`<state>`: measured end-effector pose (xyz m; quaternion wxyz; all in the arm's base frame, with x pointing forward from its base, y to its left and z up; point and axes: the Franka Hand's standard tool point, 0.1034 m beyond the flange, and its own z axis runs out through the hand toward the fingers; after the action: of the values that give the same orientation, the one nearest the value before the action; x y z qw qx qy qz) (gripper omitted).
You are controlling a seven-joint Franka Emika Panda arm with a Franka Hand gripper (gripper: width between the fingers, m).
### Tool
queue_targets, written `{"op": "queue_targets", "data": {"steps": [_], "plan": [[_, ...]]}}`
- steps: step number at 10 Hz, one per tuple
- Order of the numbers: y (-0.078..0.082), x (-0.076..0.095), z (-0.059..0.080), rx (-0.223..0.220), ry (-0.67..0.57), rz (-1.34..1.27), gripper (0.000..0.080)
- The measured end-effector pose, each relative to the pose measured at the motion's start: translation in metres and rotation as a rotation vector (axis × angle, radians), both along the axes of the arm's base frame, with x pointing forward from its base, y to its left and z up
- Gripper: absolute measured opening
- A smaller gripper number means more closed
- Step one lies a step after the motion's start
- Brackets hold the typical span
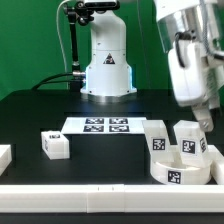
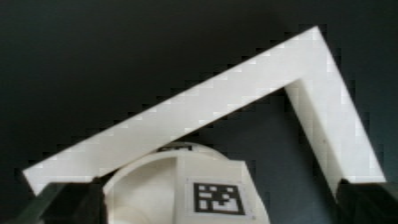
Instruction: Assemble stool
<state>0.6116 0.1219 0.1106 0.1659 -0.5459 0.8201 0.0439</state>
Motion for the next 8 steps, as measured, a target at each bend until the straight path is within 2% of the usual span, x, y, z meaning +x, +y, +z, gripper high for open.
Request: {"op": "queue_targets", "data": {"steps": [1,4,6,8], "plan": [[0.001,0.004,0.007,-0.015,-0.028,0.082,0.0648],[0.0,0.001,0.001,-0.072,-0.069,0.278,0.0649],[0.004,-0.004,-0.004,-0.174,-0.074,0.589,0.0649],[0.004,-0.003,-0.003,-0.222,-0.108,0.864,0.0649]]}}
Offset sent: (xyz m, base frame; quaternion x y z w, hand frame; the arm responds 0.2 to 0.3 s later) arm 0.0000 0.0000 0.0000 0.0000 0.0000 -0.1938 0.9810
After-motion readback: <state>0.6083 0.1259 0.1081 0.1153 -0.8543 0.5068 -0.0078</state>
